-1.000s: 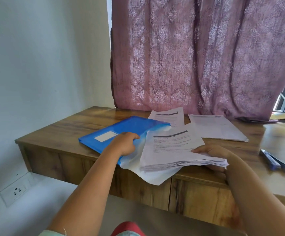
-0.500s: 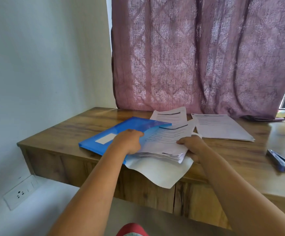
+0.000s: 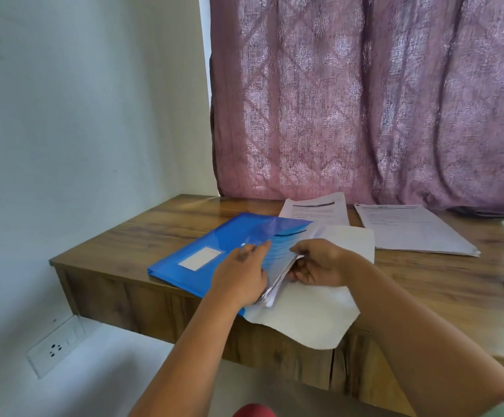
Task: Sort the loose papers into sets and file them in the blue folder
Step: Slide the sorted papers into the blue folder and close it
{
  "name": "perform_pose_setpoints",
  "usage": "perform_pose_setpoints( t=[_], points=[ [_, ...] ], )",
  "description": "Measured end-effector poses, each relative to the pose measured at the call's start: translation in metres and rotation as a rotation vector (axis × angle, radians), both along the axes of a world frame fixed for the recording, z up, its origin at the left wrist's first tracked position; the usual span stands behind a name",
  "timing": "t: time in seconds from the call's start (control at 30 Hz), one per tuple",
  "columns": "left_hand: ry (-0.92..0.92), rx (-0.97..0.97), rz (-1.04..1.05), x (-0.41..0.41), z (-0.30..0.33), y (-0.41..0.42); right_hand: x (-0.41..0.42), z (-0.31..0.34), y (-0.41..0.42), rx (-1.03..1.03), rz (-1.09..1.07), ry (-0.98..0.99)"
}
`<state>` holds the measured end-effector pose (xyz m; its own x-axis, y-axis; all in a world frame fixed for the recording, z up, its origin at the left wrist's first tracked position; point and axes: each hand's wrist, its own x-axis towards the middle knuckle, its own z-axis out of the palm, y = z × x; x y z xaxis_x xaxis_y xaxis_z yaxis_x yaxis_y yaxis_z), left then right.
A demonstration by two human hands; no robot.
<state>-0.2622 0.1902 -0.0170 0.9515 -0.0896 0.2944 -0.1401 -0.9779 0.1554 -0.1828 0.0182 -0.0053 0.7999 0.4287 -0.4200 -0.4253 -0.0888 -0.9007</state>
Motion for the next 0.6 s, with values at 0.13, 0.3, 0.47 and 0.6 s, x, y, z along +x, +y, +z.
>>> perform_pose_setpoints(
  t=[0.13,0.3,0.47,0.6],
  points=[
    [-0.031,-0.273,-0.101,-0.004,0.0,0.004,0.016,-0.003,-0.002,-0.012,-0.119,0.016],
    [-0.024,-0.646,-0.059,0.039,0.016,0.046,0.023,-0.014,0.001,-0.146,-0.174,-0.057],
    [0.198,-0.327,0.339,0.082,0.018,0.121,0.018,-0.022,0.0,-0.07,-0.196,-0.139],
    [0.299,-0.393,0.401,0.094,0.004,0.136,0.017,-0.019,0.0,-0.001,-0.201,-0.12]
  ],
)
